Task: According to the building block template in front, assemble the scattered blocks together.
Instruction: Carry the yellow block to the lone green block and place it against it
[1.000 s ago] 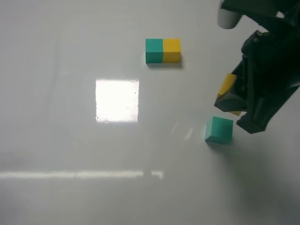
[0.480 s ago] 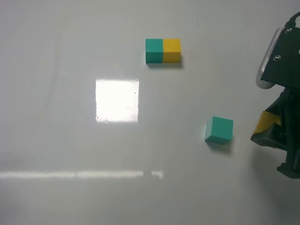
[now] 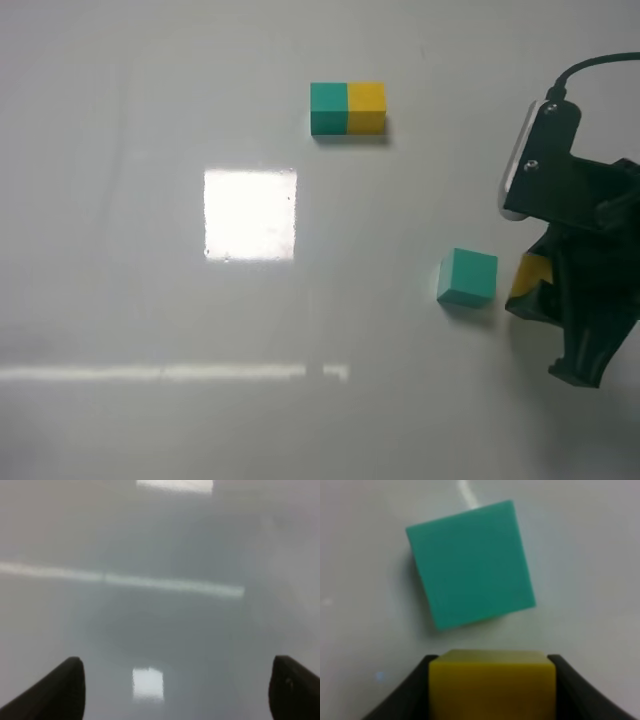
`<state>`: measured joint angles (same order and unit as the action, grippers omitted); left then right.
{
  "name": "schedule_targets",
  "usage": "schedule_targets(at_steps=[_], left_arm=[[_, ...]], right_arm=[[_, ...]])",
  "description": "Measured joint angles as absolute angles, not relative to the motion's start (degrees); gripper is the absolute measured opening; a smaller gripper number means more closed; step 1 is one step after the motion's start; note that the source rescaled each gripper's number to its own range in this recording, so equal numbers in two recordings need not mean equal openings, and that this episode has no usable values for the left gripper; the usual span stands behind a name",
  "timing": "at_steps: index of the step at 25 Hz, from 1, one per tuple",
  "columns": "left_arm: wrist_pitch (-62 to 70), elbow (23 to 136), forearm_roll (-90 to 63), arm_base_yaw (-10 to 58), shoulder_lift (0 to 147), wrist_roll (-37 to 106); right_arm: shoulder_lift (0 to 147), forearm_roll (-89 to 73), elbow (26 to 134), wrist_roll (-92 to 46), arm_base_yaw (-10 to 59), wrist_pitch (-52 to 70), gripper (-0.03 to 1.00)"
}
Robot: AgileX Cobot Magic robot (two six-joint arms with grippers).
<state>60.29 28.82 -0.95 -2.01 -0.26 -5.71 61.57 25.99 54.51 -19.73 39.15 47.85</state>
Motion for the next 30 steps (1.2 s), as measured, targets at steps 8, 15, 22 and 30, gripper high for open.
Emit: schedule_targets(at_steps=[8,15,22,30], left_arm=[[60.29,28.82,-0.95,-2.01,-0.26,-5.71],[60.29,28.82,-0.95,-2.01,-0.26,-5.71],[60.29,28.82,-0.95,-2.01,-0.26,-5.71],[60.29,28.82,-0.95,-2.01,-0.26,-5.71]], right_arm=[[64.67,26.96,54.51,-19.91,39.15,43.53,0.00],[66.41,23.78,54.51,-20.05,39.15,41.00,0.00],[66.41,20.27,54.51,-18.62,39.15,39.84,0.00],[66.59,16.83,54.51,-17.72,39.15,38.00,0.00]])
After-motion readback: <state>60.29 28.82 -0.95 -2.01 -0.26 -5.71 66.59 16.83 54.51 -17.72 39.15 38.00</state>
